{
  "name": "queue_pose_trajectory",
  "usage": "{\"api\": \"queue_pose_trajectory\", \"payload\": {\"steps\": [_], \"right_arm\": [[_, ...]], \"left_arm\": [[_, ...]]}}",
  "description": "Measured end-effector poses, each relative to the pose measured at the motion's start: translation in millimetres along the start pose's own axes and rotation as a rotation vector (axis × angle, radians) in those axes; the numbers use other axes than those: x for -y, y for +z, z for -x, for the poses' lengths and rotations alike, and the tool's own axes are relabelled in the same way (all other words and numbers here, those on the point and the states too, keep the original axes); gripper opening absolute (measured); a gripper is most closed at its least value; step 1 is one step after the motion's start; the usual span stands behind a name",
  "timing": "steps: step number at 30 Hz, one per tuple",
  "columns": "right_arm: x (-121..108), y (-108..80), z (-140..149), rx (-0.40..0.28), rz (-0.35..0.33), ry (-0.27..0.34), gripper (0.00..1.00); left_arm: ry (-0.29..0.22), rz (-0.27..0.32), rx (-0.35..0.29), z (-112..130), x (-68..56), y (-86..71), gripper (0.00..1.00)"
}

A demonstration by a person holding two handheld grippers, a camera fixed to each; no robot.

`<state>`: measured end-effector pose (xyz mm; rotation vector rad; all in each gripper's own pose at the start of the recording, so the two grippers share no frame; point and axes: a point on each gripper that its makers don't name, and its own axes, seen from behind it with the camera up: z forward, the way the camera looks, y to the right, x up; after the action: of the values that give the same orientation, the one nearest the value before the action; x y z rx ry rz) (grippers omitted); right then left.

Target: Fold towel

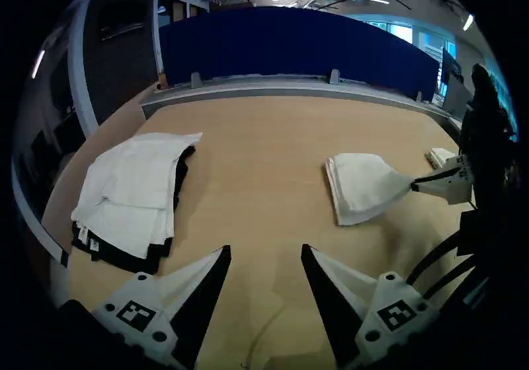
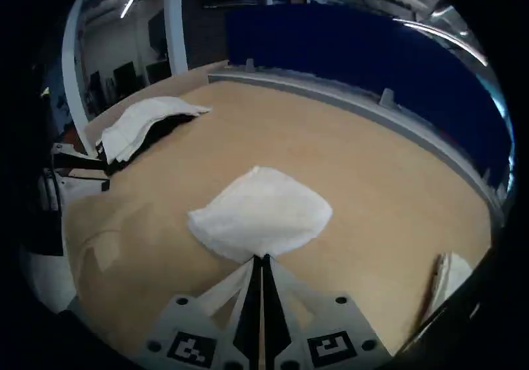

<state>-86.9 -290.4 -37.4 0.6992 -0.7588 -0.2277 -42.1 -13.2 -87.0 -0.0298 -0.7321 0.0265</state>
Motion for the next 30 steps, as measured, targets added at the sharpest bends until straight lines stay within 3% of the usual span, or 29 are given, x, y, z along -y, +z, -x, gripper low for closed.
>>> {"api": "queue_pose_trajectory", "payload": {"steps": [15,21,30], "right_arm": [[-22,-49.4,-99,-0.171,0.009,-0.056,0.02],[-30,-64.0,-118,-0.205,0.017,-0.061,0.02],[-42,-76.1,-120,-0.215,0.026,-0.056,0.02]], "left_arm": [[0.0,0.0,-0.019,-8,-0.9,-3.7,0.78],[0.002,0.002,-0.023,-10,-2.5,-5.4,0.78],[0.005,0.006,-0.025,-10,-6.4,-6.7,0.78]]}}
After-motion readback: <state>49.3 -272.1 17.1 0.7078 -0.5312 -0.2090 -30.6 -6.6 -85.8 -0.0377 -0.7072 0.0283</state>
